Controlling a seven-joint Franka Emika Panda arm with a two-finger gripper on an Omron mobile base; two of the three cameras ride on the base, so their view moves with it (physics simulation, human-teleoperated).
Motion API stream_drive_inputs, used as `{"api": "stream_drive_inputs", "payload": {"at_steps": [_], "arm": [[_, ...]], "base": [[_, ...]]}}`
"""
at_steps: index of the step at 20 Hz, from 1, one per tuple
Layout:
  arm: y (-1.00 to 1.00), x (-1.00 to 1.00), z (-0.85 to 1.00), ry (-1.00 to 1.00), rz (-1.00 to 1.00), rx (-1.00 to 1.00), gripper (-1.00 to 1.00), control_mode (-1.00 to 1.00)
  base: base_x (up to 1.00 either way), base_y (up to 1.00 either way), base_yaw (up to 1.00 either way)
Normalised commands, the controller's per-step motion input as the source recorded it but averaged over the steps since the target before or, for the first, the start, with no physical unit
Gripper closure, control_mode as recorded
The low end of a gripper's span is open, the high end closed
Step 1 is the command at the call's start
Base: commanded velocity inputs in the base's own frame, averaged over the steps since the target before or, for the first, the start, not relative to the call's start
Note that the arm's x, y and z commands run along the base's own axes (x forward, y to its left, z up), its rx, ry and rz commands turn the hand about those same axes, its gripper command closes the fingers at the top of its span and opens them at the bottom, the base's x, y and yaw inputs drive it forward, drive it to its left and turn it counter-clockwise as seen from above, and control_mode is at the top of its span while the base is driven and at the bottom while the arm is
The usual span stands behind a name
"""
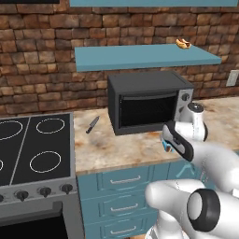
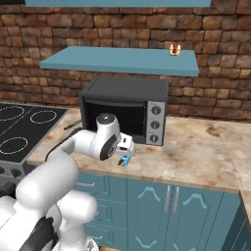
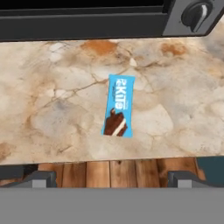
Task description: Pick the boxed food and bar from the counter and place them in the cabinets closest to them.
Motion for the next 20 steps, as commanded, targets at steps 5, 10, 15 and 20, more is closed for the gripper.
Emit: {"api": "stream_drive_inputs", "payload": {"at_steps": [5,10,15,20], "arm": [[0.0,0.27,-0.26,0.0,0.0,0.0,-1.0,-1.0],[-0.01,0.26,-0.27,0.01,0.0,0.0,-1.0,-1.0],[-0.06,0.24,-0.26,0.0,0.0,0.0,-1.0,-1.0],[-0.14,0.16,-0.2,0.0,0.0,0.0,-1.0,-1.0]], "base": [[0.0,0.0,0.0],[0.0,0.0,0.0],[0.0,0.0,0.0],[0.0,0.0,0.0]]}}
